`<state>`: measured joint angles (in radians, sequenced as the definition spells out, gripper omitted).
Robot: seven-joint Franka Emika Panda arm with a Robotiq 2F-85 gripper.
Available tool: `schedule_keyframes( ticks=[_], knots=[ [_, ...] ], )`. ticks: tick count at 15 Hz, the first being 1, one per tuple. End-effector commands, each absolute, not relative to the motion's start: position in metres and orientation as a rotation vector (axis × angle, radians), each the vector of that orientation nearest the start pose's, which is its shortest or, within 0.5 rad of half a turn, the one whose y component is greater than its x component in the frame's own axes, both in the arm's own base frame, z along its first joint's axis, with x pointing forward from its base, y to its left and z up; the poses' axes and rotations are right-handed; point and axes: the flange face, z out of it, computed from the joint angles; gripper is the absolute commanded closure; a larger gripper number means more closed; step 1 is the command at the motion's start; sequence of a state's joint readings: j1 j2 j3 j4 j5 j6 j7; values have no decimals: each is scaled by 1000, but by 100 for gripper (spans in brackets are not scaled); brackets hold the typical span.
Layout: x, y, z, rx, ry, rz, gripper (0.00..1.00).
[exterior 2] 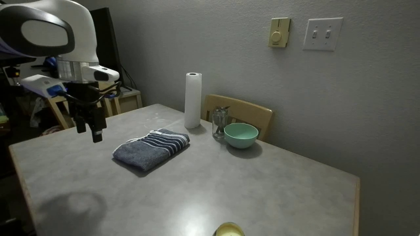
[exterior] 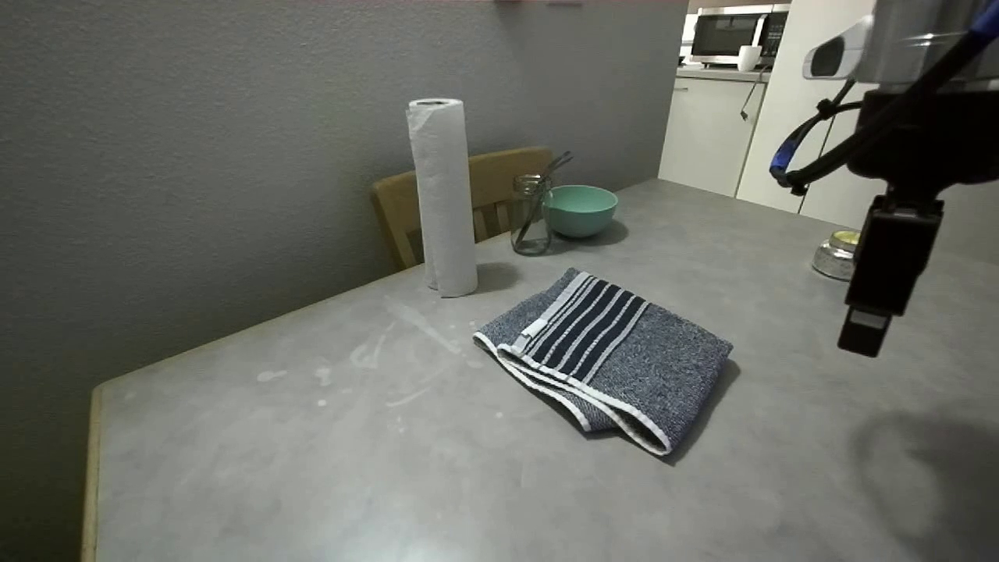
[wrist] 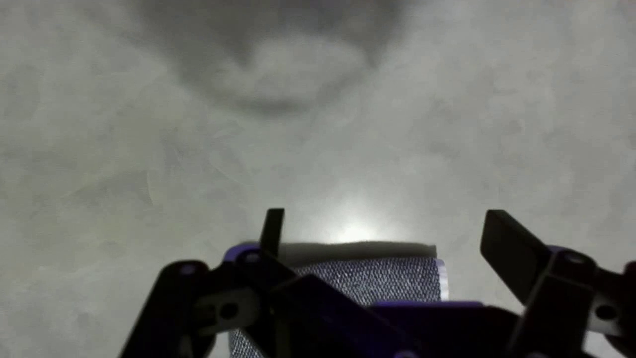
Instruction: Unfold the towel
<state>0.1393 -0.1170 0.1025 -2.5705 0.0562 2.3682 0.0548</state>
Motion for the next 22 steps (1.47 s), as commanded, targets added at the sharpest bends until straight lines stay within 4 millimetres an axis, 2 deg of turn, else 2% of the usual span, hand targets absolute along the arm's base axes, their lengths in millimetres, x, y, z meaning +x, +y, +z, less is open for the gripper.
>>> schedule_keyframes(
  ticks=[1,5,8,9,11,16,22],
  knots=[
    [432,117,276,-3081,-197,6,0],
    [442,141,243,-3099,-254,-123,0],
    [444,152,217,-3133,-357,-87,0],
    [437,146,232,-3124,-308,-106,0],
    [438,151,219,-3129,-340,-73,0],
    [442,153,219,-3127,-342,-78,0],
    [443,178,211,-3280,-549,-47,0]
  ],
)
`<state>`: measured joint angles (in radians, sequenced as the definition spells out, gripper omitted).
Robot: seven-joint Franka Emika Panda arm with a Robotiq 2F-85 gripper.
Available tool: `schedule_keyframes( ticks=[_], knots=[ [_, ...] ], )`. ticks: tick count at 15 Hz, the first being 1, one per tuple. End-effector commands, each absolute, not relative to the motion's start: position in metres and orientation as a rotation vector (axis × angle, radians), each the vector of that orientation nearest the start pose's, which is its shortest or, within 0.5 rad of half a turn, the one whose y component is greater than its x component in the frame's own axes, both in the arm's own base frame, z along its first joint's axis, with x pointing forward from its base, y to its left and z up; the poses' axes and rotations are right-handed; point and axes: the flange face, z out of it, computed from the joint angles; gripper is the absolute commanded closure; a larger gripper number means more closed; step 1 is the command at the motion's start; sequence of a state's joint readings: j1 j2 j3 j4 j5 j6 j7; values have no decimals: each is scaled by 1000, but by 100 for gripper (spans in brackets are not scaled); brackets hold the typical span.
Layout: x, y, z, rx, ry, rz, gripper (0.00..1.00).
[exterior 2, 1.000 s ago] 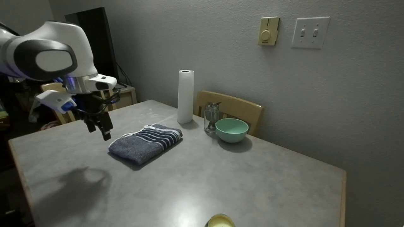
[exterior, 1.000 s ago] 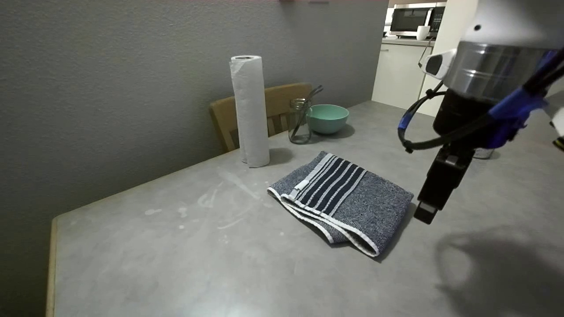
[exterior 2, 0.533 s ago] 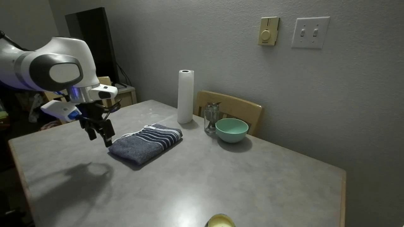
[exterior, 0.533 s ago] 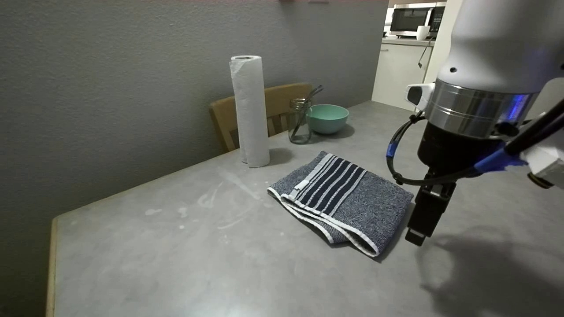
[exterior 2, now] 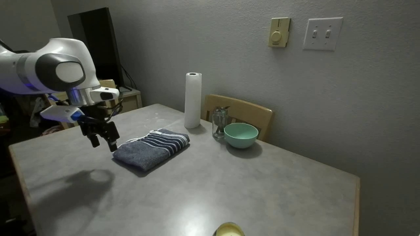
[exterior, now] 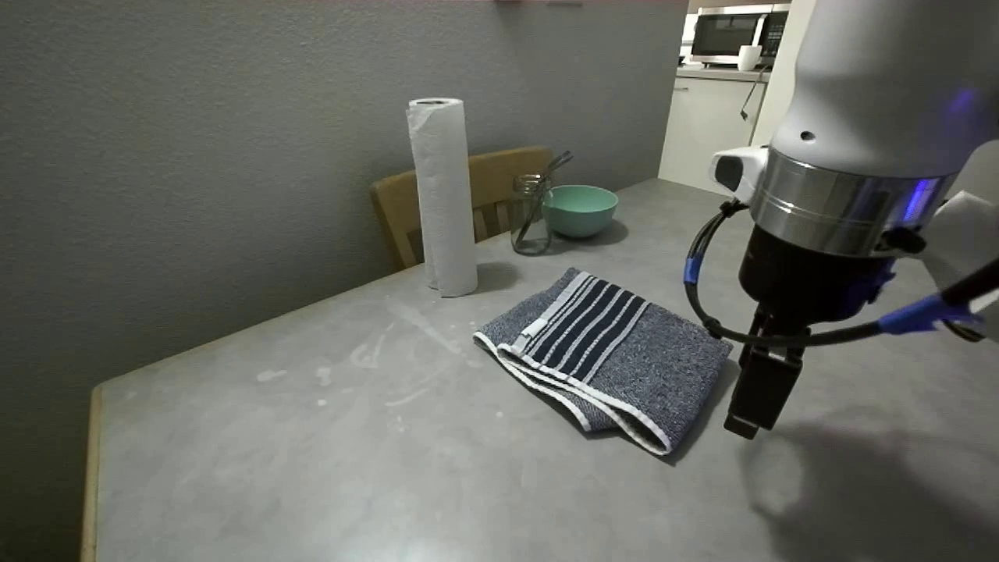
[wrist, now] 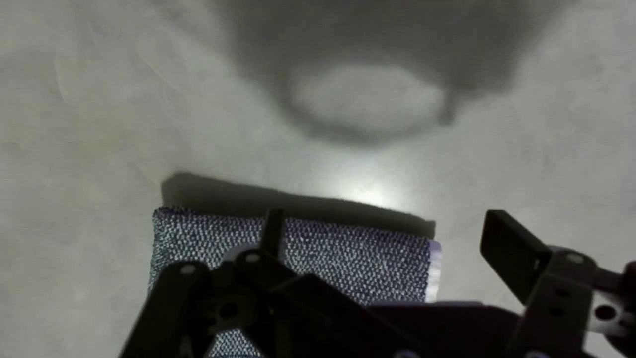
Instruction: Unfold the towel
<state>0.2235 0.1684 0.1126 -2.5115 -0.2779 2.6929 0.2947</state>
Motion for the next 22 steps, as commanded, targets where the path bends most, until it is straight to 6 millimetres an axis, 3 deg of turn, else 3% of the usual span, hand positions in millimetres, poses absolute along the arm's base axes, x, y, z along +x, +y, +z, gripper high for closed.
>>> schedule_keyframes(
  ticks=[1,4,8,12,16,22],
  knots=[
    [444,186,207,-3308,-593,-43,0],
    [446,211,191,-3363,-671,-70,0],
    [458,236,160,-3455,-629,-182,0],
    [479,243,142,-3539,-486,-370,0],
    [497,245,139,-3596,-349,-566,0],
    [504,243,134,-3651,-174,-650,0]
  ],
)
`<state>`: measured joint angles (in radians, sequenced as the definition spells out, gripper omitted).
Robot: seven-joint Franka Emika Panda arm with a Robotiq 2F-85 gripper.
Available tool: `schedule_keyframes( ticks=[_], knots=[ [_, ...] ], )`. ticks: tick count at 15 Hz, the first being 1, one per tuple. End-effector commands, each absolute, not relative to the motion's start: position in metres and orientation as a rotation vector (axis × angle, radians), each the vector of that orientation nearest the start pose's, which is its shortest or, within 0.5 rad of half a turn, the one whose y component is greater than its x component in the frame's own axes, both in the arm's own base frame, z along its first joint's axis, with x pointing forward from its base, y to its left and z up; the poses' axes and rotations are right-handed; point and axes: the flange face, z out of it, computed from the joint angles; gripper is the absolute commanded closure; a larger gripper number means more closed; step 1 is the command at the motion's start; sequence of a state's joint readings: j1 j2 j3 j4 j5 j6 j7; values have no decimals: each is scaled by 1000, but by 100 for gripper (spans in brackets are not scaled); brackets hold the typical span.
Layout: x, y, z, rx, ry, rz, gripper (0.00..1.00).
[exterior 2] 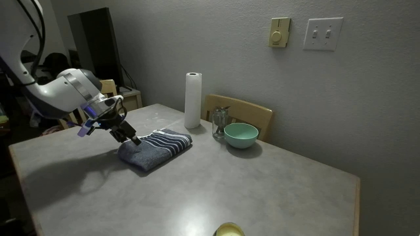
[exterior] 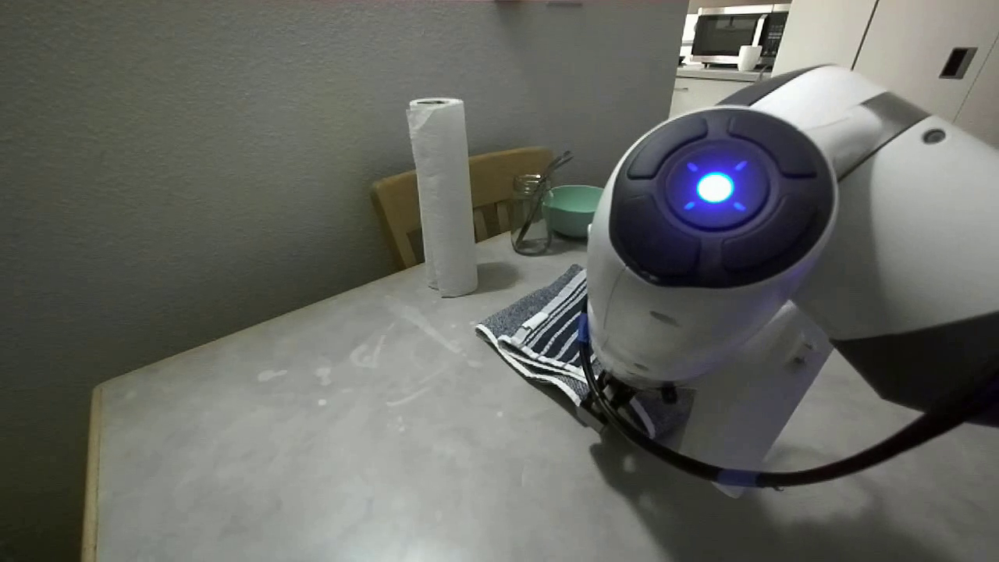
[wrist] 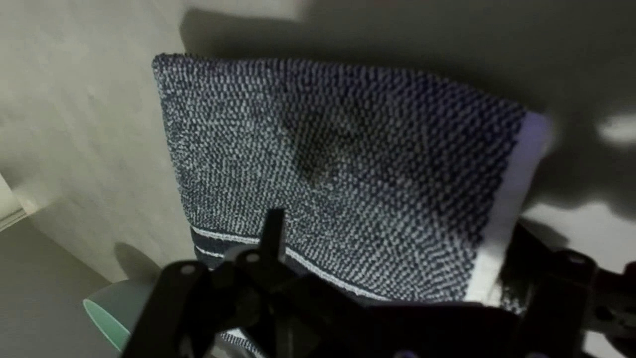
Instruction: Unfold the towel
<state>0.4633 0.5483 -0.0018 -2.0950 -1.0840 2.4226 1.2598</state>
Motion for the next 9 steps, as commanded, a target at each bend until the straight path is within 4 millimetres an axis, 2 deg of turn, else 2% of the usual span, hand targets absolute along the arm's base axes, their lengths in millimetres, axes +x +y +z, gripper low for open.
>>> schedule_keyframes(
  ticks=[1,9],
  knots=[
    [504,242,134,2519,109,453,0],
    [493,258,147,2391,104,446,0]
  ],
)
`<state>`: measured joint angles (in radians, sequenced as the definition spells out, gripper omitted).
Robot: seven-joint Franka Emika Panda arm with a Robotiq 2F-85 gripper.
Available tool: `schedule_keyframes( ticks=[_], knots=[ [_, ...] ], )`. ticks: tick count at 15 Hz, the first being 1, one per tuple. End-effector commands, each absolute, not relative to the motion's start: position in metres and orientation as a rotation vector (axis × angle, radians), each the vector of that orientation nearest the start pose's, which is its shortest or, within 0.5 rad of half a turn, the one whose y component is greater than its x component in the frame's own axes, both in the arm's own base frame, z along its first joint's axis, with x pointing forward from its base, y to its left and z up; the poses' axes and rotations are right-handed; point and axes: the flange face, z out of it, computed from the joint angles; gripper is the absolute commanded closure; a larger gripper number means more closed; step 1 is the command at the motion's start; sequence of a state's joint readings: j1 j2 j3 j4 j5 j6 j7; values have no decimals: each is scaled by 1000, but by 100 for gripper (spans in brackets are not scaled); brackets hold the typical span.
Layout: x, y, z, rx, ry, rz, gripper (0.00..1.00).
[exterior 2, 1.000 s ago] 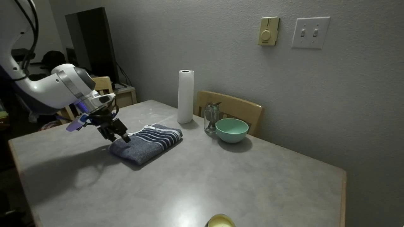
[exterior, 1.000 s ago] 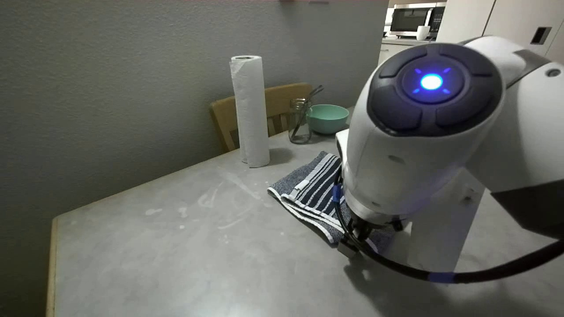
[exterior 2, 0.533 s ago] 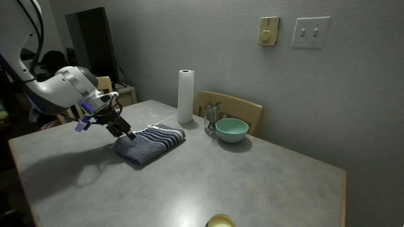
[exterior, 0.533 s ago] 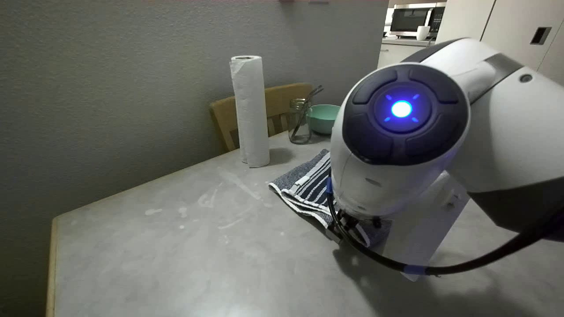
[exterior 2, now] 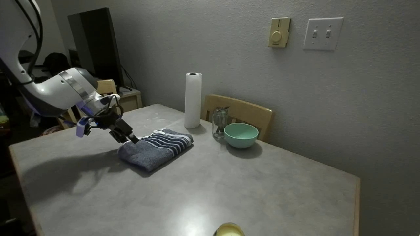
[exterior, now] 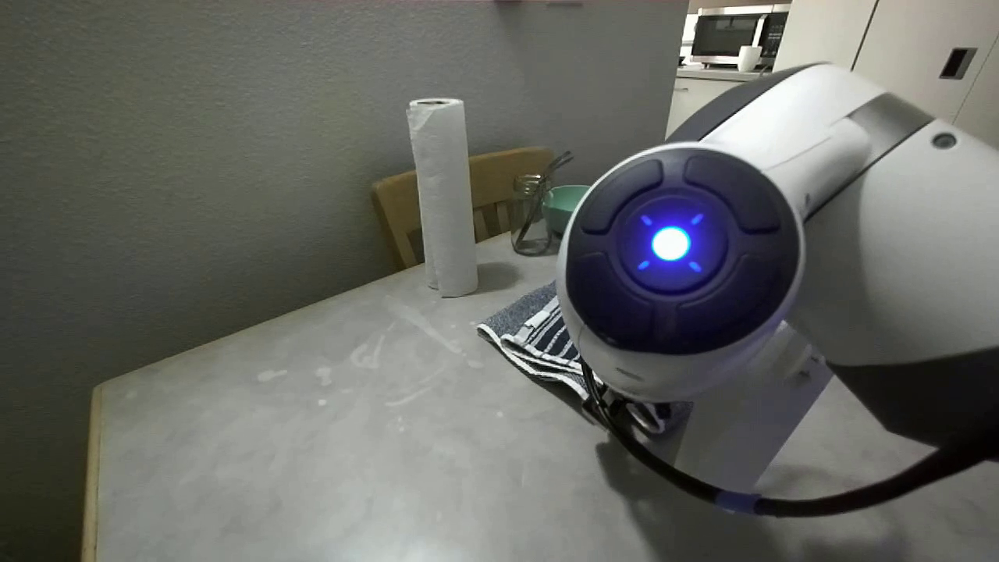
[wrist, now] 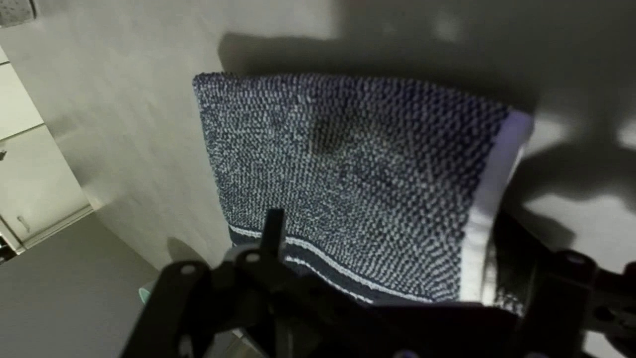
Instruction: Unfold the towel
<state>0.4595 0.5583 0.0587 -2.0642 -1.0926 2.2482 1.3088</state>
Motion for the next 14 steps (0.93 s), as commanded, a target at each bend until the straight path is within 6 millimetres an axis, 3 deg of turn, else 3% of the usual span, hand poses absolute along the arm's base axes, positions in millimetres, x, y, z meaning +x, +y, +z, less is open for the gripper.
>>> schedule_keyframes(
  ticks=[1,14],
  knots=[
    [493,259,149,2373,107,445,0],
    [478,261,156,2251,118,409,0]
  ],
)
